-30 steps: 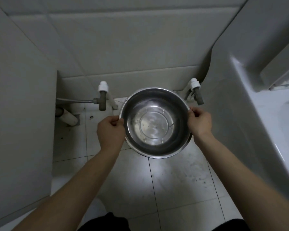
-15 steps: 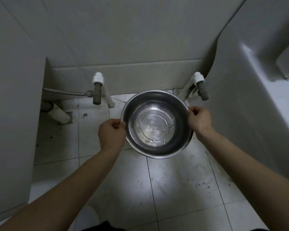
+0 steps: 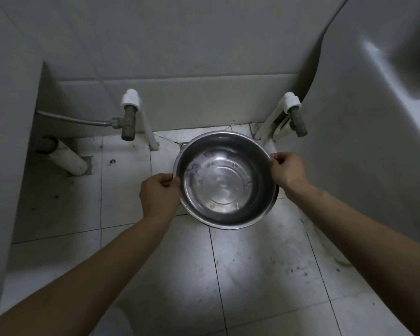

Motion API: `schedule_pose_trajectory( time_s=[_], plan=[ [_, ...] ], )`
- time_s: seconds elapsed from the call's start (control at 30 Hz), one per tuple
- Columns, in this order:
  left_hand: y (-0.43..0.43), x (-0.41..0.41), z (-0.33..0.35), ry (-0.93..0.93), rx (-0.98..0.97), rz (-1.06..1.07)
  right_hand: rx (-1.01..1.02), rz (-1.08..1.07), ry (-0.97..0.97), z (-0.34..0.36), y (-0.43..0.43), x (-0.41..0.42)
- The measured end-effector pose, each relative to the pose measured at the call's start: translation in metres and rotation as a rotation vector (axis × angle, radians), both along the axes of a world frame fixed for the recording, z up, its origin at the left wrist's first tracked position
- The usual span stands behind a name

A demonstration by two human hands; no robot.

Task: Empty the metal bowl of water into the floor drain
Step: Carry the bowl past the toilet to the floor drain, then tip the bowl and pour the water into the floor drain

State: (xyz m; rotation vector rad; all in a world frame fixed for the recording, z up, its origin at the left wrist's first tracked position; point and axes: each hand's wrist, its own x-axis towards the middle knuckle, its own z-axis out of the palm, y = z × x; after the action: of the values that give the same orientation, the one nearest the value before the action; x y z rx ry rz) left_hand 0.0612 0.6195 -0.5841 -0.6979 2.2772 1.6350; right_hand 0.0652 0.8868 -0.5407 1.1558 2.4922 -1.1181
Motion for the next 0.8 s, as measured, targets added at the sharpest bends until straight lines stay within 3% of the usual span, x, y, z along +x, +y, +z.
schedule_pose_trajectory(
  time_s=[0.8],
  plan=[
    [0.028, -0.007, -0.048, -0.019, 0.011, 0.002, -0.03, -0.088, 0.003, -0.023, 0.023, -0.002]
  ],
)
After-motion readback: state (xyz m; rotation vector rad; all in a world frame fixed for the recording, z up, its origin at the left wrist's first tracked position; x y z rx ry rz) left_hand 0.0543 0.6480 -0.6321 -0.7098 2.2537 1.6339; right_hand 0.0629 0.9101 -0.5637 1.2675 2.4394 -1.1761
